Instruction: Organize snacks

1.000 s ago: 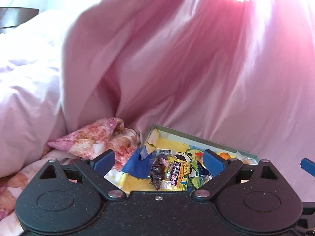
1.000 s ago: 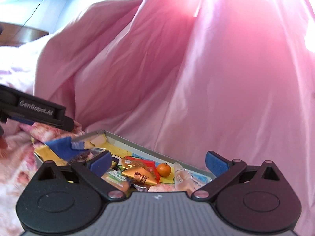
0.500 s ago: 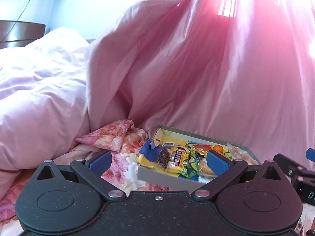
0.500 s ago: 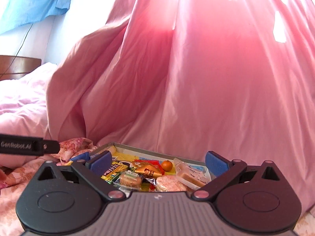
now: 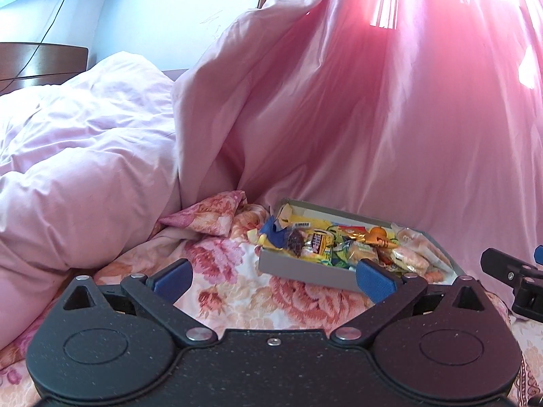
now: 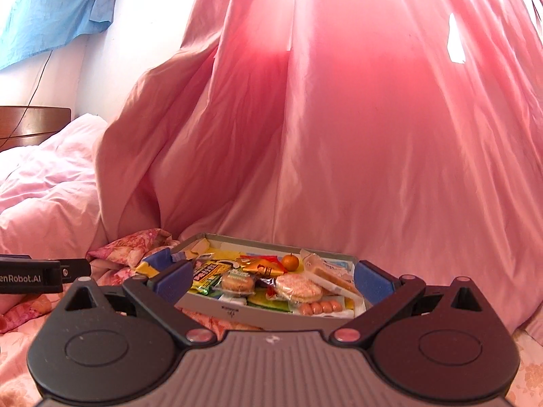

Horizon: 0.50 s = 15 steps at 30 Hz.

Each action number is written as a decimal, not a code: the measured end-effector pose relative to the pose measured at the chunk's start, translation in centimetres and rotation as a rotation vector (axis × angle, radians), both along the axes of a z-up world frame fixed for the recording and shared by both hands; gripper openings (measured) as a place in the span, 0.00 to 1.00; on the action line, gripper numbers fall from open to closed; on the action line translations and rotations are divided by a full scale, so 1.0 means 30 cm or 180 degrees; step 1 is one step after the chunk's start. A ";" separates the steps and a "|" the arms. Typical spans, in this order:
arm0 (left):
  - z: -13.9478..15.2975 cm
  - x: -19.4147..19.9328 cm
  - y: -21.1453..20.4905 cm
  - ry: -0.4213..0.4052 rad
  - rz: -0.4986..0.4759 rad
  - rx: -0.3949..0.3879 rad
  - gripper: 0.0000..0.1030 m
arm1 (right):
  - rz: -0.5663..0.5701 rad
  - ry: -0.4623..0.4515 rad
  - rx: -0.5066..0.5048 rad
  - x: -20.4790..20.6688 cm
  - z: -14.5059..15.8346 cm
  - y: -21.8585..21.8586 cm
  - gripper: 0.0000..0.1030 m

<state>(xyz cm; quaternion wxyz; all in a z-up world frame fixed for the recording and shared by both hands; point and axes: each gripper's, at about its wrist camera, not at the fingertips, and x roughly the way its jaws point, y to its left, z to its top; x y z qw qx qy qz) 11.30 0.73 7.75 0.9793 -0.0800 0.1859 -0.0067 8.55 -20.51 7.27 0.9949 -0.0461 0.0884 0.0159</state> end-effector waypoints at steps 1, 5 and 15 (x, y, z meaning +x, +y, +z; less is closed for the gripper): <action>-0.001 -0.012 0.002 0.0001 0.0003 0.0006 0.99 | 0.0004 0.0006 0.0002 -0.011 -0.001 0.001 1.00; -0.006 -0.057 0.009 0.0018 -0.0016 0.0034 0.99 | 0.0008 0.0054 0.0040 -0.054 -0.013 0.005 1.00; -0.068 -0.158 0.017 0.0217 -0.0195 0.0200 0.99 | -0.0011 0.0215 0.0102 -0.180 -0.089 -0.014 1.00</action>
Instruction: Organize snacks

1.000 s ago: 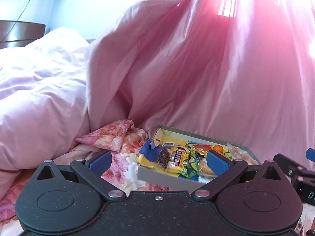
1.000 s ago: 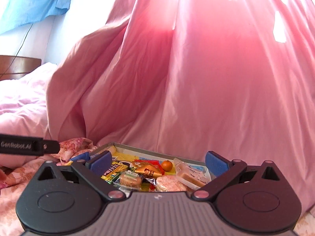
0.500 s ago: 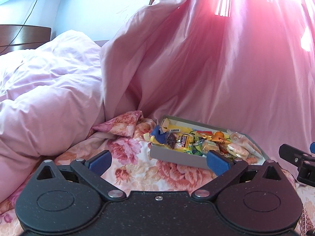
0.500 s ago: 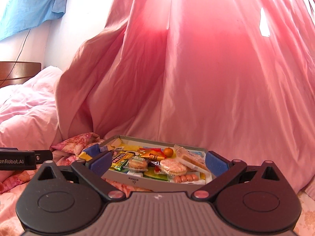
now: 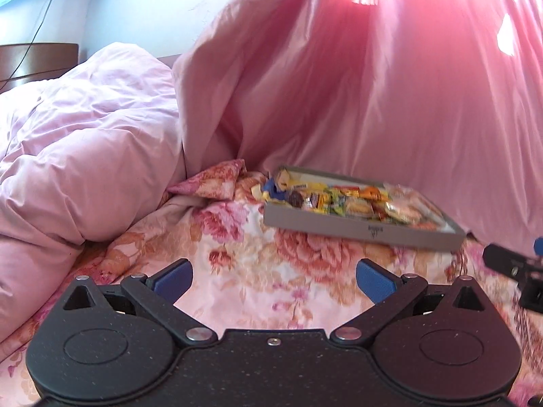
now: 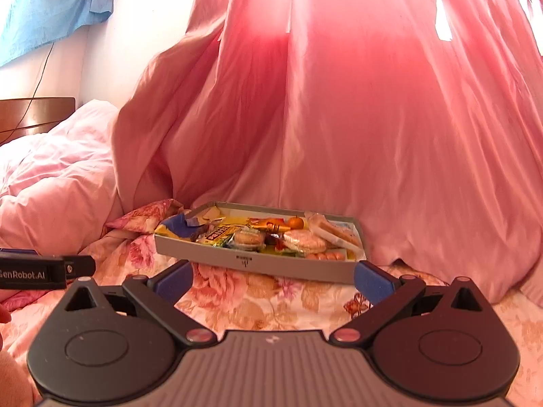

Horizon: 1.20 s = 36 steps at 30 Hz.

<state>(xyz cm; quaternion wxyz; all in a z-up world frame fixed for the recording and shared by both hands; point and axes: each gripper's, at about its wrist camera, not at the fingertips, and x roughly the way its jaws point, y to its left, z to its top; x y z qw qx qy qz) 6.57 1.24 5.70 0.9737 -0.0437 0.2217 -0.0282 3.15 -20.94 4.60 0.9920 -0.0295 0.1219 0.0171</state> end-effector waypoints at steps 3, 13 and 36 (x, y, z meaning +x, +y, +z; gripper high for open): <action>-0.014 -0.020 0.001 0.0056 -0.0028 0.0021 0.99 | -0.0022 0.0006 0.0041 -0.030 -0.014 -0.013 1.00; -0.047 -0.058 -0.002 0.0185 -0.0056 0.0078 0.99 | -0.0065 0.0129 0.0157 -0.067 -0.045 -0.015 1.00; -0.079 -0.045 -0.003 0.0260 -0.0089 0.0114 0.99 | -0.0082 0.0285 0.0220 -0.048 -0.112 -0.016 1.00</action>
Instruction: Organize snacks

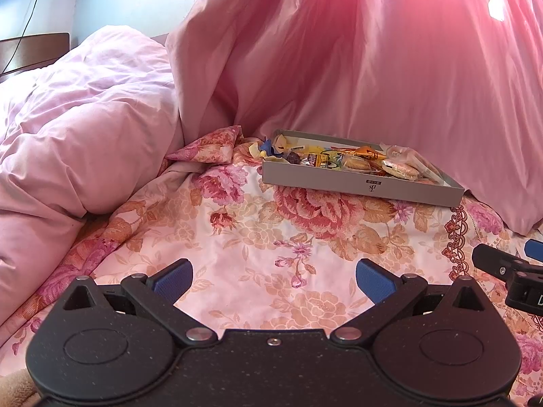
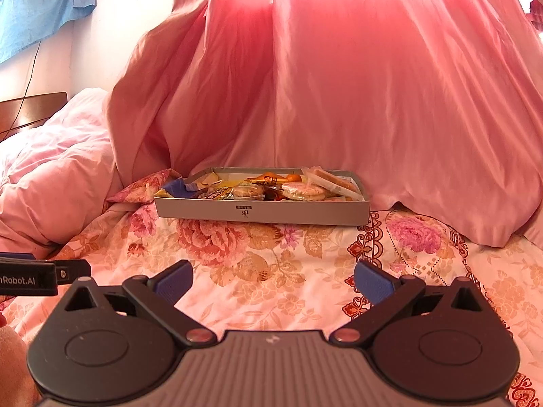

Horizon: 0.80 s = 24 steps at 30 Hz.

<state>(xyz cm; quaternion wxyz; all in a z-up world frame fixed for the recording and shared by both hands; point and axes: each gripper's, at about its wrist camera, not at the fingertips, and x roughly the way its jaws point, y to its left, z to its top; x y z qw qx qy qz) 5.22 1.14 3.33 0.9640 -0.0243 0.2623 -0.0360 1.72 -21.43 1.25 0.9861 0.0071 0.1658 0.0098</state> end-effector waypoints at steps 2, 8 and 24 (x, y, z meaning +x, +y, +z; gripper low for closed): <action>0.000 -0.001 0.001 0.0005 0.0000 0.0001 0.99 | 0.0004 -0.0001 -0.0010 0.000 0.000 0.003 1.00; 0.005 -0.001 -0.006 0.0030 -0.0020 0.0011 0.99 | 0.0005 0.0001 -0.0015 -0.002 -0.001 0.006 1.00; 0.007 -0.006 -0.025 0.0071 -0.0098 0.0125 0.97 | 0.0047 0.0017 -0.0039 -0.005 -0.004 0.014 1.00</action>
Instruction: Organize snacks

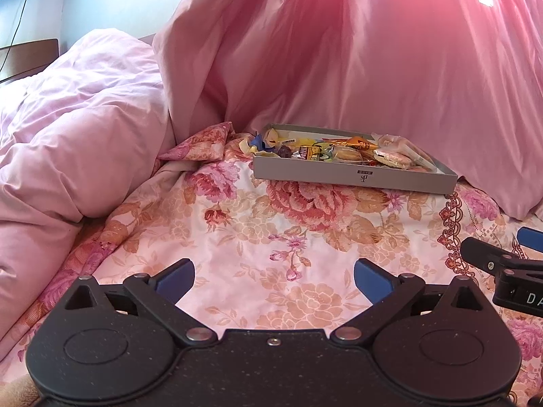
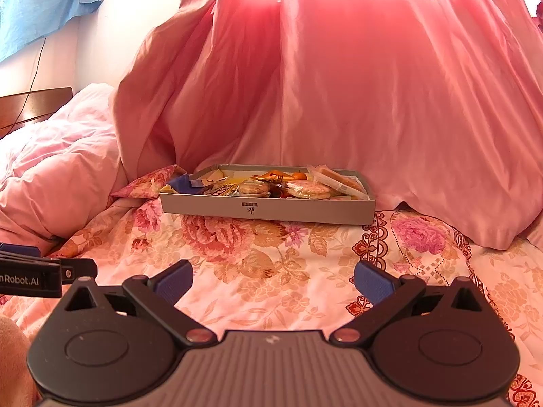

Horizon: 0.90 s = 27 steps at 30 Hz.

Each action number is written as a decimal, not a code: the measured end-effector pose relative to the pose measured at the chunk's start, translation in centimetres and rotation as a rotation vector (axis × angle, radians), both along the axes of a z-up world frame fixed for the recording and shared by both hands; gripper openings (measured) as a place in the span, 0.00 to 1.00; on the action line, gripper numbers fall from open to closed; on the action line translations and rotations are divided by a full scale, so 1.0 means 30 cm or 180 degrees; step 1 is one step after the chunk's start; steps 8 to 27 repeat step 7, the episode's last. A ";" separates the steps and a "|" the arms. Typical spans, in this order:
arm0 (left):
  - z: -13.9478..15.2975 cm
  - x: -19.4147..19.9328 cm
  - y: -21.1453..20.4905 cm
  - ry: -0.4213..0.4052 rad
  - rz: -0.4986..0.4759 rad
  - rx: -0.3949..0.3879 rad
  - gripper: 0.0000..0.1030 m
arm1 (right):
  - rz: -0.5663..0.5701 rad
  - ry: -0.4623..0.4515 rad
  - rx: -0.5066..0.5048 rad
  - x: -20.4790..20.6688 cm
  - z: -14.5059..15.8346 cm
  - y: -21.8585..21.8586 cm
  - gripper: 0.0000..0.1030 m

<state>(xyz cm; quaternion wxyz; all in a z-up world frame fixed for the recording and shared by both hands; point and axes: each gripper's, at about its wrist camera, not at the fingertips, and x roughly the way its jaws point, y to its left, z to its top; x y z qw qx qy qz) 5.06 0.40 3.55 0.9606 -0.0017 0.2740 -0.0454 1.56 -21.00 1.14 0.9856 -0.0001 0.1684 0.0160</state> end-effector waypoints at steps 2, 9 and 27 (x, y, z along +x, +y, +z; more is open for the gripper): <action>0.000 -0.001 0.001 -0.0003 0.0003 0.0004 0.97 | 0.0005 0.0000 -0.0002 -0.001 0.000 0.000 1.00; 0.000 0.000 0.003 0.0000 0.0002 0.0001 0.97 | 0.0009 0.0011 0.0000 0.000 -0.002 0.002 1.00; 0.000 0.000 0.003 0.0000 0.0002 0.0001 0.97 | 0.0009 0.0011 0.0000 0.000 -0.002 0.002 1.00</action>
